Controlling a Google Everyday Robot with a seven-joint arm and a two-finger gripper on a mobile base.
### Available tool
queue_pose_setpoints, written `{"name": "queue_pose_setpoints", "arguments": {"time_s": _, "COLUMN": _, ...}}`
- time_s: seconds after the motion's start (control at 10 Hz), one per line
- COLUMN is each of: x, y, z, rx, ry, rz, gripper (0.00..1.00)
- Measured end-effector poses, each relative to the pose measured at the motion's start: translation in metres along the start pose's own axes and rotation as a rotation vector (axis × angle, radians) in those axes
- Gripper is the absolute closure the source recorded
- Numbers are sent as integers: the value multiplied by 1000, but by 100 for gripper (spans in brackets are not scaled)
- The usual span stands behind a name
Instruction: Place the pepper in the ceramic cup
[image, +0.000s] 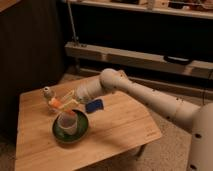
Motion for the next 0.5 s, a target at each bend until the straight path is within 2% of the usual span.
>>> {"name": "queue_pose_setpoints", "arguments": {"time_s": 0.4, "x": 10, "y": 4, "z": 6, "rx": -15, "ry": -4, "rz": 0, "gripper": 35}}
{"name": "queue_pose_setpoints", "arguments": {"time_s": 0.5, "x": 11, "y": 5, "z": 7, "rx": -20, "ry": -6, "rz": -2, "gripper": 30}}
